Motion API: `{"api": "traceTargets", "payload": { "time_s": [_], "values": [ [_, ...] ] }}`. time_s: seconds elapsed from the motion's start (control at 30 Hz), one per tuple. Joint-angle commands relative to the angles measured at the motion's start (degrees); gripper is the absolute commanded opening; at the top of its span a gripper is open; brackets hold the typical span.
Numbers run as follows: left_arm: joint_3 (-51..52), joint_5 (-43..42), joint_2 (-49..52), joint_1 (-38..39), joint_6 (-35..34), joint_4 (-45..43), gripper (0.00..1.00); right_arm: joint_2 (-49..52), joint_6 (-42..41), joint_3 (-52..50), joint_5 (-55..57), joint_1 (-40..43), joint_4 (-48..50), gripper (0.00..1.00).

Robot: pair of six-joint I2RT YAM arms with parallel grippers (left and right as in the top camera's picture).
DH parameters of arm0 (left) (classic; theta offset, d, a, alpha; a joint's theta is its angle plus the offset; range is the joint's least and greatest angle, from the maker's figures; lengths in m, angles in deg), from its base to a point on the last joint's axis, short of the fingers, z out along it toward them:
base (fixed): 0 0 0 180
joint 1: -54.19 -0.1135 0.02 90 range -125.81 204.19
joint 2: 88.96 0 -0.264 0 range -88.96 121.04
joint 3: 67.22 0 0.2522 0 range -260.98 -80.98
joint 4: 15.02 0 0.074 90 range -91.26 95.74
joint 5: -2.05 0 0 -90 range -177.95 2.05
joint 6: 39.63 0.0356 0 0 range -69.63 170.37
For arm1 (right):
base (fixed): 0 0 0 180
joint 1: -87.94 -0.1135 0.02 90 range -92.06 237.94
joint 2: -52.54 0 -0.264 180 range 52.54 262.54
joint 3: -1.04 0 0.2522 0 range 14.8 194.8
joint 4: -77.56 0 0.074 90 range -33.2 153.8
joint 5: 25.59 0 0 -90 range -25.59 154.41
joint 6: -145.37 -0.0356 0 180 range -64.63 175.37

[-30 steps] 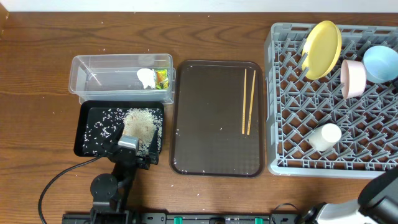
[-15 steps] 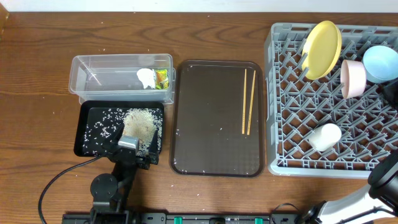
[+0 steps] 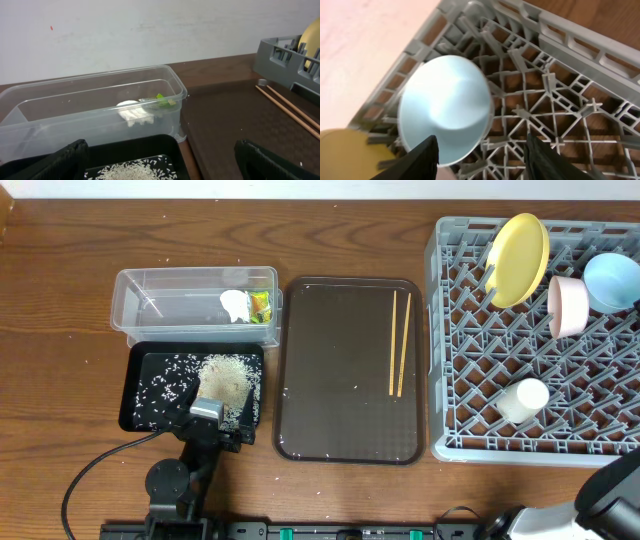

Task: Sort waste into correct bins and load items into the dishwasher rack

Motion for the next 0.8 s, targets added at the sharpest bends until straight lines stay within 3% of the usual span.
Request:
{"api": "traceTargets", "payload": {
  "time_s": [0.0,0.2,0.27,0.3,0.4,0.73,0.77],
  "values": [
    [1.5,-1.2,-0.3,-0.3,0.6,1.0,0.95,4.1,-0.6,0.1,2.9,-0.7,1.5,0.57],
    [1.5,-1.2,-0.3,-0.3,0.5,1.0,0.95,10.9,-1.2,0.1,2.4,-1.5,4.8,0.55],
    [1.5,-1.2,-0.3,-0.3,0.6,1.0,0.95,12.4,-1.2,0.1,2.4,-1.8,5.5,0.37],
    [1.5,-1.2,-0.3,-0.3,0.5,1.0,0.95,12.9,-1.2,0.1,2.4,-1.9,5.4,0.22],
    [1.5,-1.2,-0.3,-0.3,0.6,1.0,0.95,12.8,-1.0,0.1,2.5,-1.9,5.4,0.03],
    [1.5,-1.2,-0.3,-0.3,0.5,1.0,0.95,10.1,0.5,0.1,2.4,-1.2,2.3,0.01],
    [1.5,-1.2,-0.3,-0.3,0.6,1.0,0.95,9.9,0.5,0.1,2.4,-1.2,2.3,0.11]
  ]
}}
